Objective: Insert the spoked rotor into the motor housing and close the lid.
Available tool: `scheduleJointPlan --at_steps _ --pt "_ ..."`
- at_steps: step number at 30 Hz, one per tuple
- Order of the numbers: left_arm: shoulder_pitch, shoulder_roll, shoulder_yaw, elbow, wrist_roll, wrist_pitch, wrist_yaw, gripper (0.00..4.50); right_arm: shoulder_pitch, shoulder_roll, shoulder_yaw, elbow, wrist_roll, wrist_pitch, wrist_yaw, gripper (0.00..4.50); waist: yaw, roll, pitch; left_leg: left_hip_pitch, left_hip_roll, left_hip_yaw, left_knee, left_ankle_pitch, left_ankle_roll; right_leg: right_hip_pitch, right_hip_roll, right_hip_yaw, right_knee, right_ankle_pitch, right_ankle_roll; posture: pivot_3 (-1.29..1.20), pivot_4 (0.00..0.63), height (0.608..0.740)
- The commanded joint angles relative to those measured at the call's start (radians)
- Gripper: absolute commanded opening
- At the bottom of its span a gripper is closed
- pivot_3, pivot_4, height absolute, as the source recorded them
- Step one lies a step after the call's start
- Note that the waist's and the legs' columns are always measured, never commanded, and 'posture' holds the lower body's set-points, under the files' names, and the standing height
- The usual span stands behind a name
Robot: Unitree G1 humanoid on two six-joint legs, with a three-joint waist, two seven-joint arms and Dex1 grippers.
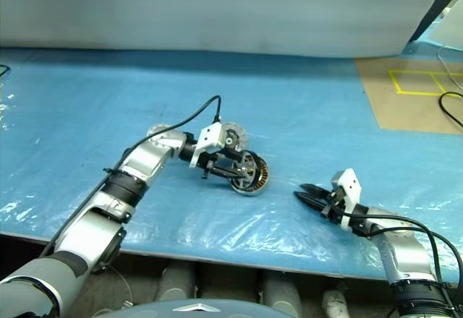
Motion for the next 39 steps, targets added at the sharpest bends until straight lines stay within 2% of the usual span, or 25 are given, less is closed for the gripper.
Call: scheduleJointPlan --at_steps 1,22,34,39 --pt "0.007 0.008 -0.024 -0.001 0.027 0.002 0.005 1.94 0.008 -0.005 0.013 0.037 -0.036 0.008 -0.008 1.57 0.000 0.000 0.000 0.000 0.000 0.000 0.000 0.000 0.000 0.000 0.000 0.000 0.000 0.000 0.000 0.00 0.150 0.740" --pt "-0.032 0.027 0.029 -0.073 -0.056 0.091 -0.027 1.94 -0.023 0.007 0.035 0.100 -0.064 -0.026 0.010 1.57 -0.004 0.000 0.000 0.000 0.000 0.000 0.000 0.000 0.000 0.000 -0.001 0.000 0.000 0.000 0.000 0.00 0.150 0.740" --pt "-0.015 0.063 -0.040 -0.065 0.024 0.034 -0.038 1.94 -0.029 0.015 0.042 0.112 -0.073 -0.037 0.004 1.57 -0.005 0.000 0.000 0.000 0.000 0.000 -0.002 0.000 0.000 0.000 -0.001 0.000 -0.001 0.000 0.000 0.00 0.150 0.740" --pt "-0.021 0.050 -0.034 -0.044 0.030 0.014 -0.016 1.94 -0.033 0.017 0.044 0.119 -0.075 -0.041 0.003 1.57 -0.005 -0.001 0.000 0.001 0.000 0.000 -0.002 0.000 0.000 0.000 -0.001 0.000 -0.001 0.000 0.000 0.00 0.150 0.740"
